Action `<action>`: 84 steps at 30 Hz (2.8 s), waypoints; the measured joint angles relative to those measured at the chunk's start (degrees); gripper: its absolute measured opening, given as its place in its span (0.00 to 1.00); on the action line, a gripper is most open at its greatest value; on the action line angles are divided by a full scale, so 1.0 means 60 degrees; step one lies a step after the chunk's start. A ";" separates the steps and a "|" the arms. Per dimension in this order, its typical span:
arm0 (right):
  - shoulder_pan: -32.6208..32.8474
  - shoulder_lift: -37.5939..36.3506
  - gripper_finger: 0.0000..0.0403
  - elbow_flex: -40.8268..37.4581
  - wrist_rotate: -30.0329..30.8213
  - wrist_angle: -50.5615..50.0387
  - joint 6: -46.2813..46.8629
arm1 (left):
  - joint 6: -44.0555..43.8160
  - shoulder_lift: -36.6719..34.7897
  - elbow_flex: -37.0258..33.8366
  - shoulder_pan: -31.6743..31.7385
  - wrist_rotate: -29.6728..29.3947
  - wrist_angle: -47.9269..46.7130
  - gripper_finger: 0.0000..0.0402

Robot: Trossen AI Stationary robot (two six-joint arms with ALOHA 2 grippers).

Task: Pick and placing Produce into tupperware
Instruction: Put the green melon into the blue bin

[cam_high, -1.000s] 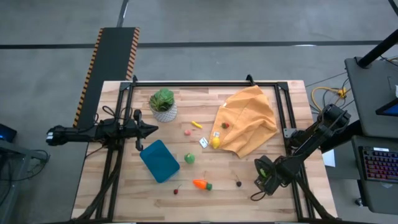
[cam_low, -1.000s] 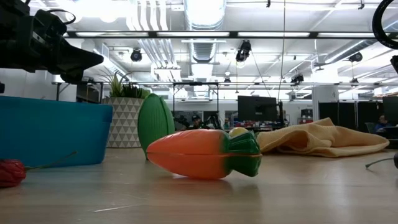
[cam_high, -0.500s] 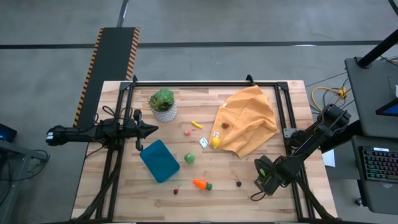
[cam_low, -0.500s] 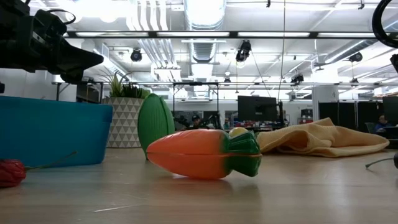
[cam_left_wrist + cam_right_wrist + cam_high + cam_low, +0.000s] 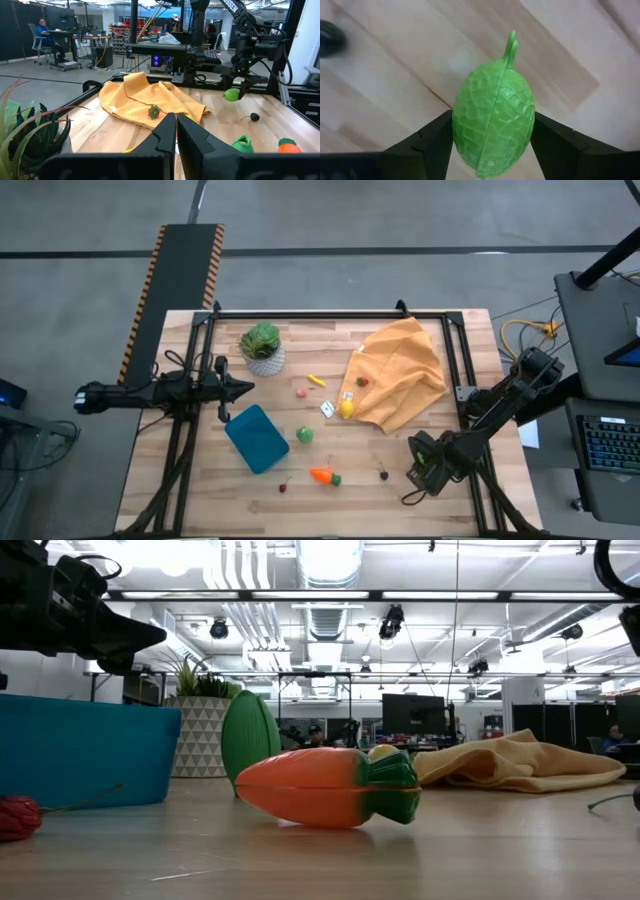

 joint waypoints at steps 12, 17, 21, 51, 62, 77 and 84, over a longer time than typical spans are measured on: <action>0.0000 -0.0246 0.56 0.0487 0.2964 -0.0038 -0.0511 | -0.0003 0.0004 0.0001 0.0001 0.0000 0.0000 0.00; -0.0007 -0.0246 0.56 0.0909 0.4787 -0.0038 -0.1500 | -0.0003 0.0004 -0.0001 0.0000 0.0000 0.0000 0.00; -0.0018 -0.0261 0.56 0.1167 0.6337 -0.0055 -0.1978 | -0.0002 0.0004 0.0001 -0.0002 0.0000 0.0000 0.00; -0.0018 -0.0807 0.56 0.0991 1.0414 0.0312 -0.3541 | -0.0003 0.0004 0.0001 -0.0001 0.0000 0.0000 0.00; -0.0042 -0.0811 0.56 0.1082 0.8898 0.1354 -0.3023 | -0.0003 0.0004 0.0000 -0.0001 -0.0001 -0.0001 0.00; -0.0015 -0.0811 0.56 0.1075 0.7453 0.5860 -0.8759 | -0.0003 0.0004 -0.0002 0.0001 -0.0003 -0.0003 0.00; -0.0021 -0.0811 0.56 0.0917 0.7839 0.7277 -1.1133 | -0.0001 0.0004 -0.0002 0.0001 -0.0002 0.0000 0.00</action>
